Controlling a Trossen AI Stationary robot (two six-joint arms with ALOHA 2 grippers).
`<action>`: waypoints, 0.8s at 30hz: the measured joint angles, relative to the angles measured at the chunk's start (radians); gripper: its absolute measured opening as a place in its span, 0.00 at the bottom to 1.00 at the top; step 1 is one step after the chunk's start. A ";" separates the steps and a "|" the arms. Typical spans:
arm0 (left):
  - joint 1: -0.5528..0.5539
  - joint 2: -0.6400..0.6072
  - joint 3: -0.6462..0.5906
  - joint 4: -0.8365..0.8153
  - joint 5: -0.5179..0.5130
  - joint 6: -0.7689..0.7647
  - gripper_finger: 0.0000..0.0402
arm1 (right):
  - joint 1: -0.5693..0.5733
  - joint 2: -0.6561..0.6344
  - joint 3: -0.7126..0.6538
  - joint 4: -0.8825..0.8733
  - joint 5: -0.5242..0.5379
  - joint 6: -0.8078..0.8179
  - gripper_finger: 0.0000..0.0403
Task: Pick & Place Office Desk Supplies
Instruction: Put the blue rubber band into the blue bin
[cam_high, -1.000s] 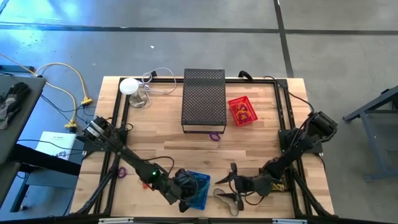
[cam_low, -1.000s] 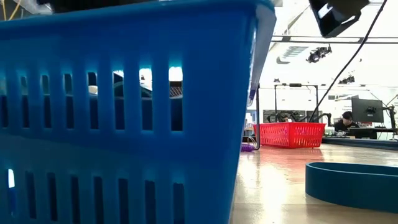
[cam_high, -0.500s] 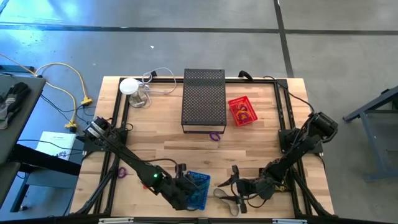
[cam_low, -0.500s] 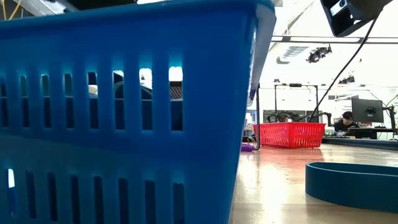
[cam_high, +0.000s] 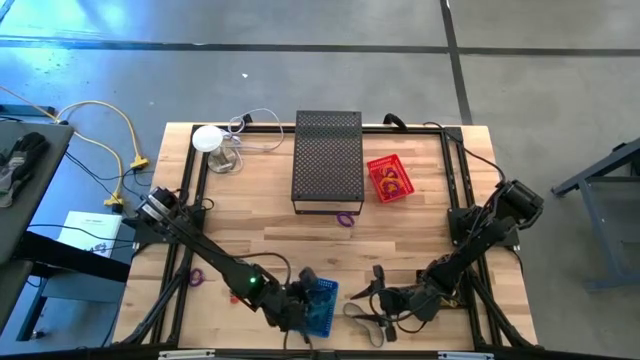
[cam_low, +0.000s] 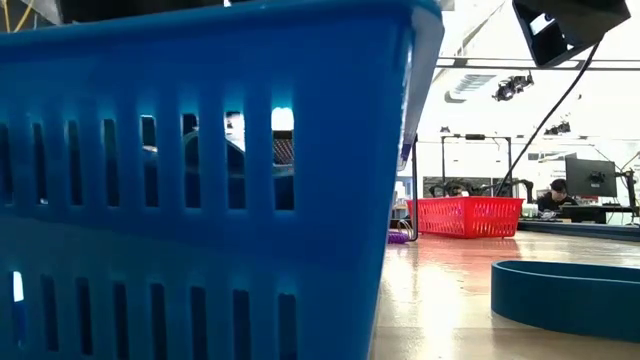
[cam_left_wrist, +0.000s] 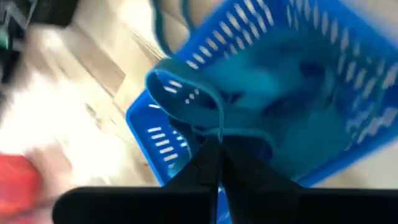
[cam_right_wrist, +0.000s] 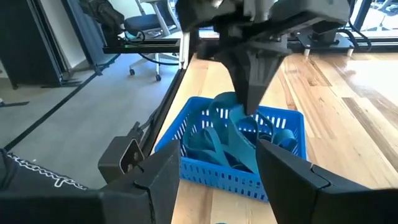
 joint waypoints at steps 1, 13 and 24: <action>0.002 0.004 -0.001 -0.008 -0.011 0.067 0.00 | -0.001 0.000 0.000 -0.003 0.000 0.000 0.49; 0.084 0.088 -0.001 0.070 0.146 0.308 0.00 | -0.012 0.000 0.000 -0.045 0.003 0.035 0.49; 0.043 0.106 -0.001 0.164 0.030 0.262 0.06 | -0.042 0.000 0.000 -0.064 0.001 0.051 0.49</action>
